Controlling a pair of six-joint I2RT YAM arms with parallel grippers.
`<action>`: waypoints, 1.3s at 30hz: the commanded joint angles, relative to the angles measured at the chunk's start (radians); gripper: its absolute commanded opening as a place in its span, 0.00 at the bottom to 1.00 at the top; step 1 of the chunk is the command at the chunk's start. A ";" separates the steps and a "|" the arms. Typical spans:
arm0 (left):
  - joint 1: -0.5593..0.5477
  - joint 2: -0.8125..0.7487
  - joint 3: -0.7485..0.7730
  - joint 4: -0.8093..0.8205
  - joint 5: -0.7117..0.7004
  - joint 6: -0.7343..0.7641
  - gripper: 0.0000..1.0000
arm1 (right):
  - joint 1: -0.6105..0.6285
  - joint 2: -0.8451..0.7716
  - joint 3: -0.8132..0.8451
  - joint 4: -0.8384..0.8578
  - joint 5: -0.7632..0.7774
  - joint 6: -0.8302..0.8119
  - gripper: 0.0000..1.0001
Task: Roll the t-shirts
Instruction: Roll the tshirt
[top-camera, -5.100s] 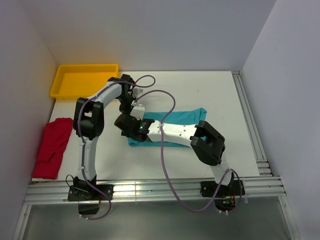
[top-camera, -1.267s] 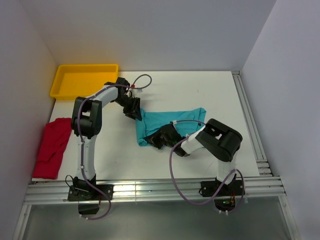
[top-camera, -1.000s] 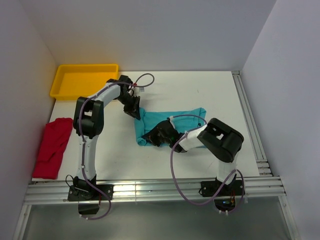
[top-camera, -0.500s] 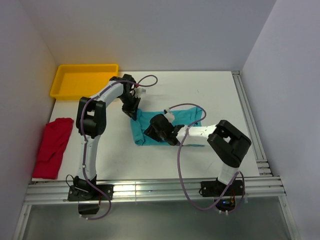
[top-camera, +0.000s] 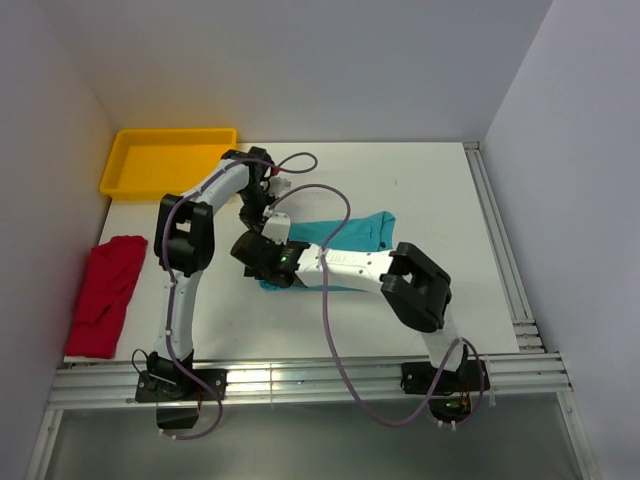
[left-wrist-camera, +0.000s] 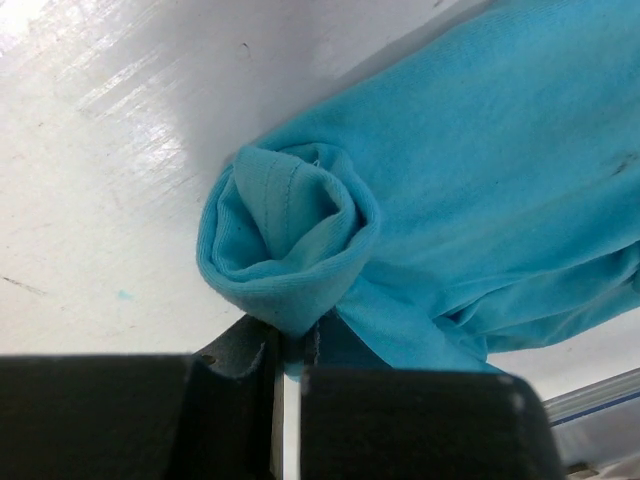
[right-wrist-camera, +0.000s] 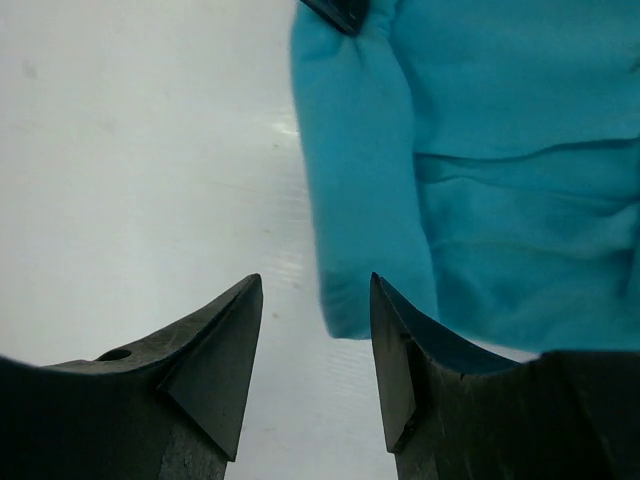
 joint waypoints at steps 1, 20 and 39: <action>-0.003 0.017 0.047 -0.043 -0.064 0.041 0.00 | 0.019 0.056 0.098 -0.192 0.121 -0.052 0.55; -0.020 0.040 0.088 -0.062 -0.060 0.049 0.09 | 0.068 0.219 0.283 -0.313 0.151 -0.112 0.54; -0.020 0.022 0.111 -0.027 -0.017 0.027 0.44 | 0.020 0.040 -0.005 0.002 -0.021 -0.026 0.12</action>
